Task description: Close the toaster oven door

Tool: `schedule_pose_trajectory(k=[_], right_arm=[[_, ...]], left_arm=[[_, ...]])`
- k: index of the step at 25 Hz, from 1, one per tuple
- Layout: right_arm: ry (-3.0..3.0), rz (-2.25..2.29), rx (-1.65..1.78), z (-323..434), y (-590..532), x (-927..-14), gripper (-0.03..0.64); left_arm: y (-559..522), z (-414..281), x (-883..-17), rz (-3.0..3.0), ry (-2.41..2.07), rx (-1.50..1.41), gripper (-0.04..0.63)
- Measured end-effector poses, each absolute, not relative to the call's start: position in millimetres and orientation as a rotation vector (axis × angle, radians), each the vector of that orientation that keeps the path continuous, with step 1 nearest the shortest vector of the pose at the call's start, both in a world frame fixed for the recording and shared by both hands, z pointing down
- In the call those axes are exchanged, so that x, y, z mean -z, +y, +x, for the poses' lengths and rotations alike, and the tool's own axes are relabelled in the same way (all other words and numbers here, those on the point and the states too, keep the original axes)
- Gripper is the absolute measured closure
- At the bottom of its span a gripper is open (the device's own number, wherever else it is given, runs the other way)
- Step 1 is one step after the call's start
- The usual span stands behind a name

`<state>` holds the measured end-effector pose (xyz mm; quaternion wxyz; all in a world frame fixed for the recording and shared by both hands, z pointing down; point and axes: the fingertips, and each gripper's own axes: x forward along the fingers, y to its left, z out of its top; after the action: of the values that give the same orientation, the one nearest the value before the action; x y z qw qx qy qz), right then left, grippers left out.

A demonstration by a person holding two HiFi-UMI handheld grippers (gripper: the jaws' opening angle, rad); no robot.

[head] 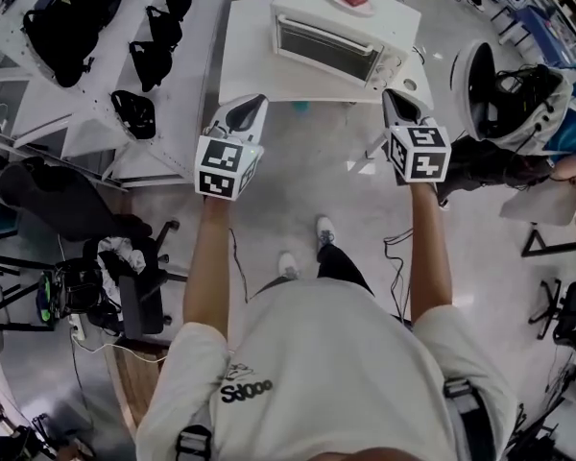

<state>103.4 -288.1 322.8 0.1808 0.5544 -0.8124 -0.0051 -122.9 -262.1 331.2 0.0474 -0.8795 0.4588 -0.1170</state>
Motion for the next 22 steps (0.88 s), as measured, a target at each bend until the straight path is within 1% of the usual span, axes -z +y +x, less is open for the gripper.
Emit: schedule_pose_trajectory(k=[9, 22], right_arm=[[-2.344, 1.533, 0.194, 74, -207, -281, 0.606], [-2.417, 1.474, 0.294, 55, -174, -249, 0.606]], left_arm=[[-204, -126, -289, -2.631, 1.303, 0.309, 0.577], [-172, -116, -257, -2.600, 1.248, 0.247, 0.577]])
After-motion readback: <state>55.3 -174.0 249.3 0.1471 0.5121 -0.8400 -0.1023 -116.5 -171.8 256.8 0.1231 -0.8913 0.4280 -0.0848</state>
